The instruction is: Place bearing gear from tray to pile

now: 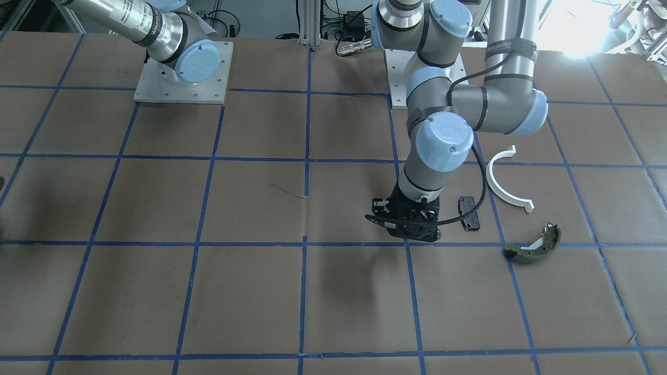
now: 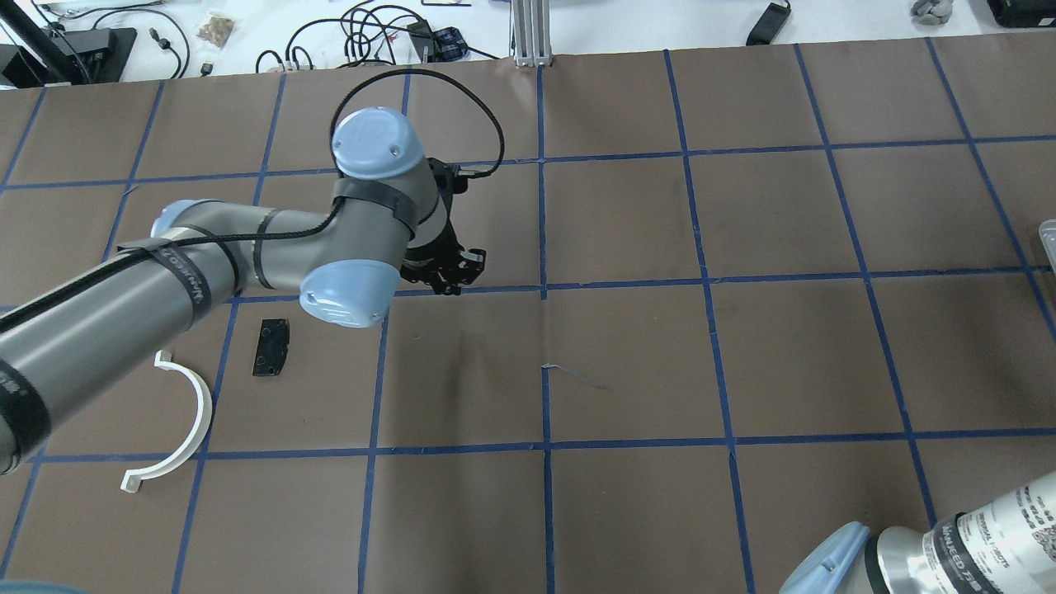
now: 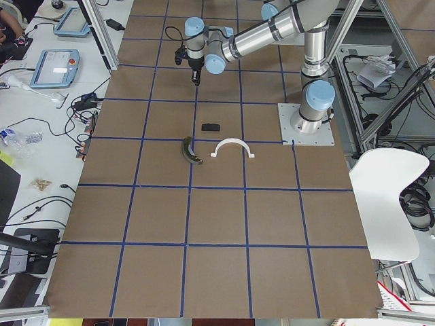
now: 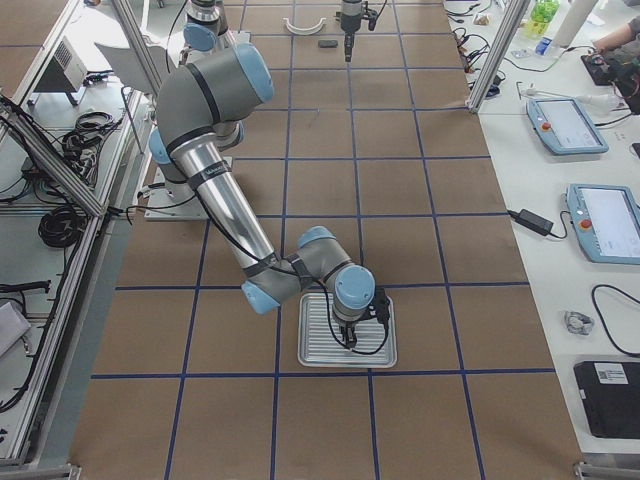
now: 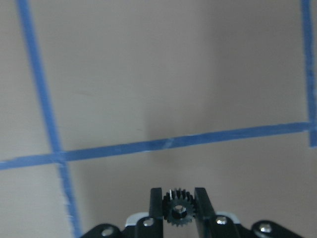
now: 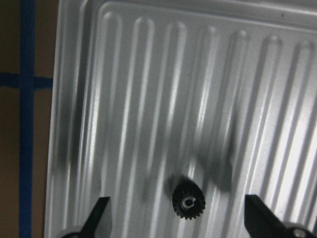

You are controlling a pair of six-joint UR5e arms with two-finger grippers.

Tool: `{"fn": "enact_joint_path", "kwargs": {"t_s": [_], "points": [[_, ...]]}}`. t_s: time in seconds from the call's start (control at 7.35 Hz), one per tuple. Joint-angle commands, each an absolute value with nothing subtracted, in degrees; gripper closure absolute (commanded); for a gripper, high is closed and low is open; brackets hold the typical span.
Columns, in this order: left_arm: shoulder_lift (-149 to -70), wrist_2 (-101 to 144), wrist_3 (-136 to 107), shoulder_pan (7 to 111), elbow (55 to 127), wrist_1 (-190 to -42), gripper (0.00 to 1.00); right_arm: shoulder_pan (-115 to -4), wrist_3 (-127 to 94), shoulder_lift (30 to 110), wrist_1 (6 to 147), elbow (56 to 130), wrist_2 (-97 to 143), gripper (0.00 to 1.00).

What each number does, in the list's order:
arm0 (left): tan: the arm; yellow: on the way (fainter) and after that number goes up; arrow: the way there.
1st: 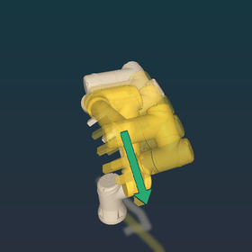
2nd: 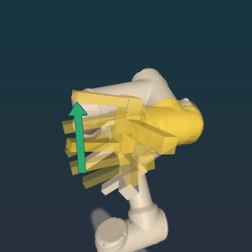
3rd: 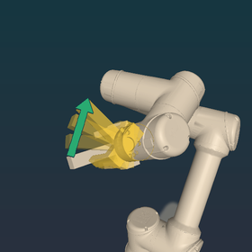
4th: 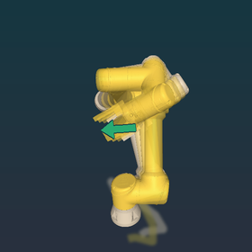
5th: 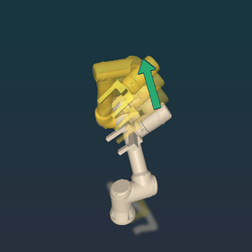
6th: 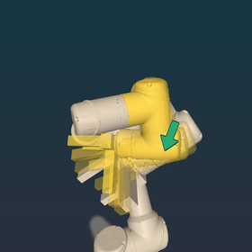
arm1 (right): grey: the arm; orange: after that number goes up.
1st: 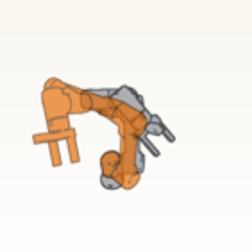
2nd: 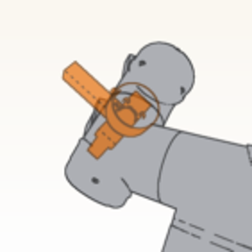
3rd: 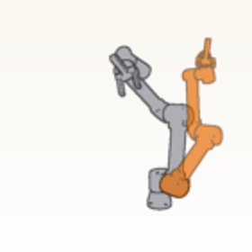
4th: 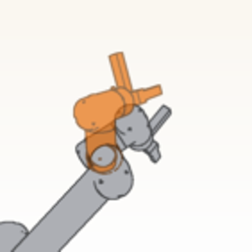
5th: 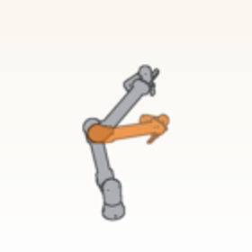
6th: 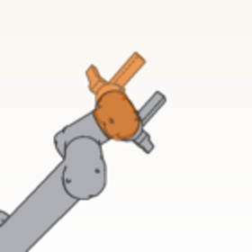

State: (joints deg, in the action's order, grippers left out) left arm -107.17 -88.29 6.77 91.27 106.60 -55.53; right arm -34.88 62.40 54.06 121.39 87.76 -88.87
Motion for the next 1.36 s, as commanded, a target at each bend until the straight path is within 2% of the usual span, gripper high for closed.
{"fn": "enact_joint_path", "kwargs": {"t_s": [0.0,0.54,1.09,1.22], "points": [[-106.3,-88.7,14.6,79.9,107.0,-57.2,0.93,-35.2,62.2,54.0,122.2,88.2,-89.2,0.28],[-107.6,-89.6,34.6,67.0,109.7,-56.7,0.93,-35.2,63.8,54.0,122.1,87.9,-90.5,0.37],[-106.6,-93.8,36.7,64.4,115.3,-55.8,0.9,-35.2,63.8,53.8,122.3,87.9,-90.6,0.48],[-107.4,-93.6,36.1,64.5,116.0,-55.3,0.01,-35.2,63.9,53.9,122.3,87.7,-90.7,0.51]]}}
